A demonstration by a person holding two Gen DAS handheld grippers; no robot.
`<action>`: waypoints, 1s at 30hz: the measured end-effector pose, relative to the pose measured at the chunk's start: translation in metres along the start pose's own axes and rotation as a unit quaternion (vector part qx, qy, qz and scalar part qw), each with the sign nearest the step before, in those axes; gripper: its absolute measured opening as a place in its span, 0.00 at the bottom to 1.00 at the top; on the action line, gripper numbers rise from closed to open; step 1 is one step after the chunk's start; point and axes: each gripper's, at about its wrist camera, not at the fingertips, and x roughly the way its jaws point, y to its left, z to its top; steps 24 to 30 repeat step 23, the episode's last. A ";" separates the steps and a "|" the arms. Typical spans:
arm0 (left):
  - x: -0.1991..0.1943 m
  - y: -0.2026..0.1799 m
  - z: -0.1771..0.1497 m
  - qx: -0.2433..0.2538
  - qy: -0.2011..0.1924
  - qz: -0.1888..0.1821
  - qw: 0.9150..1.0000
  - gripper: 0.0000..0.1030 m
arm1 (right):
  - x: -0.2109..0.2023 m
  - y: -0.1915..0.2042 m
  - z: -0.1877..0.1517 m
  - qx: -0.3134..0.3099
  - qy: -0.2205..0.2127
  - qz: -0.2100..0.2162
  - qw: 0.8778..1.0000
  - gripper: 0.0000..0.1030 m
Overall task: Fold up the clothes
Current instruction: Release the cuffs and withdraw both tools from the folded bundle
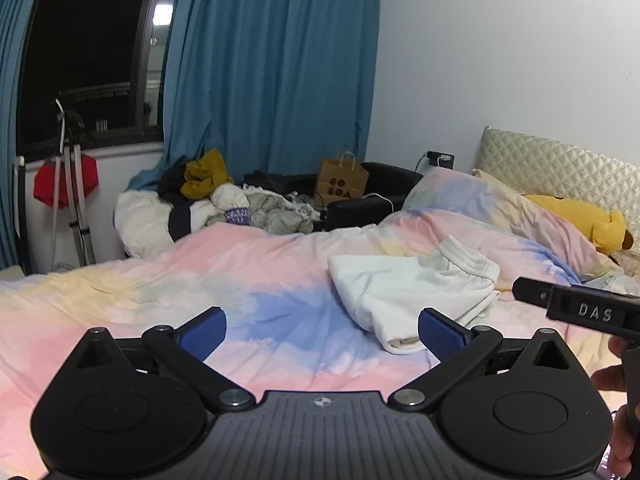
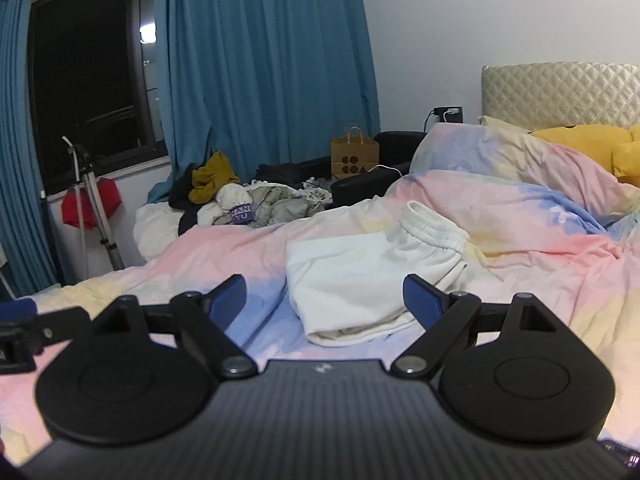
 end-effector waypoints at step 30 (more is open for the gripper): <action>-0.001 0.016 -0.012 -0.014 -0.006 -0.001 1.000 1.00 | 0.010 0.024 -0.036 -0.038 -0.016 -0.018 0.999 0.84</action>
